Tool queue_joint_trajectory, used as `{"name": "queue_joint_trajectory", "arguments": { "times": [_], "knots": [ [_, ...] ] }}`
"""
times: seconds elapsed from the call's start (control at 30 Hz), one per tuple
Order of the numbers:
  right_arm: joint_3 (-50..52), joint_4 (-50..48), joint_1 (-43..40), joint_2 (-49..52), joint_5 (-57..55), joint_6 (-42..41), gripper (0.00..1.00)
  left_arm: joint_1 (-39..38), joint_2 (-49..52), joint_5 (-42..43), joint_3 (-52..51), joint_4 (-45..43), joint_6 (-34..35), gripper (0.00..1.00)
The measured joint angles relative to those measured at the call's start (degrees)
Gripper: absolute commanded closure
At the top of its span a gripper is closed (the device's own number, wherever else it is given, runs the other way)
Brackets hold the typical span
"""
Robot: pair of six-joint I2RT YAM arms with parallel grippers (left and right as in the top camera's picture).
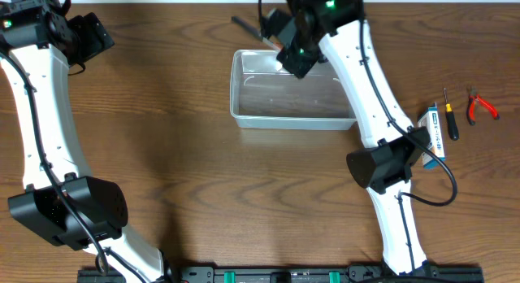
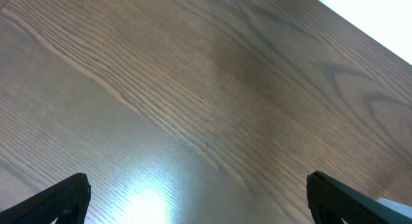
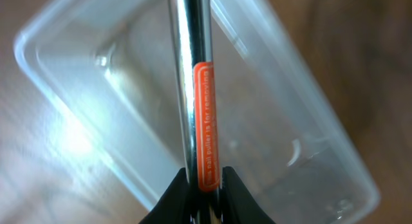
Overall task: Pack container
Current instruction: 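Carry the hammer into the container and open the right gripper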
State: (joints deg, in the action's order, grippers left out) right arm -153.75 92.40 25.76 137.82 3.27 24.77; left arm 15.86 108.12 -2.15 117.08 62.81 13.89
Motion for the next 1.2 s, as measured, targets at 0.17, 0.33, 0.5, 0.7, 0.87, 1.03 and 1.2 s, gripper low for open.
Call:
{"name": "queue_joint_trajectory", "arguments": {
  "times": [0.17,0.33,0.5,0.7,0.87,1.03,1.2],
  "knots": [
    [8.0,0.9,-0.5,0.0,-0.2,1.2,0.99,0.0,0.0,0.0,0.0,0.0,0.0,0.02],
    [15.2,0.7,-2.2,0.0,-0.1,1.5,0.99,0.0,0.0,0.0,0.0,0.0,0.0,0.02],
    [22.2,-2.2,-4.1,0.0,-0.3,1.7,0.99,0.0,0.0,0.0,0.0,0.0,0.0,0.02],
    [28.7,-4.9,-4.7,0.0,-0.2,2.8,0.99,0.0,0.0,0.0,0.0,0.0,0.0,0.02],
    [31.5,-6.8,-4.7,0.0,-0.2,3.2,0.99,0.0,0.0,0.0,0.0,0.0,0.0,0.02],
    [31.8,-7.1,-4.7,0.0,0.0,3.5,0.98,0.0,0.0,0.0,0.0,0.0,0.0,0.02],
    [31.9,-7.6,-4.7,0.0,0.0,4.0,0.96,0.0,0.0,0.0,0.0,0.0,0.0,0.02]
  ]
}}
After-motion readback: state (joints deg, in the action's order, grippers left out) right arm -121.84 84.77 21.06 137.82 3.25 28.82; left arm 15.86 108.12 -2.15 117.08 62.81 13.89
